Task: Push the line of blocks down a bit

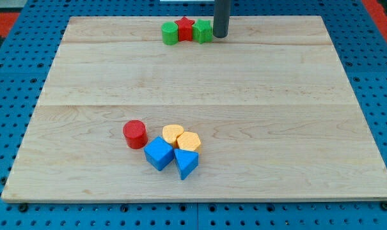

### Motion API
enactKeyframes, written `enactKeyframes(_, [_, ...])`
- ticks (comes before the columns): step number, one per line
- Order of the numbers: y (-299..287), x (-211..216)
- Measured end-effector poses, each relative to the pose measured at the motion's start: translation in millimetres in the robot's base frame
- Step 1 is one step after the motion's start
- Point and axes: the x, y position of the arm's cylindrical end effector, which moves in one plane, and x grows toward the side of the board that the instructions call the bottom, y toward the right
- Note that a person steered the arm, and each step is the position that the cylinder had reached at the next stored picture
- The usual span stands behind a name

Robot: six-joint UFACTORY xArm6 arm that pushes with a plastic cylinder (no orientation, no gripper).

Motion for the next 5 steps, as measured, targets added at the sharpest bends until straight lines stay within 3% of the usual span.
enactKeyframes(2, [-0.6, 8.6])
enactKeyframes(3, [6.9, 106.5])
enactKeyframes(4, [-23.4, 127.2])
enactKeyframes(5, [-103.2, 120.8])
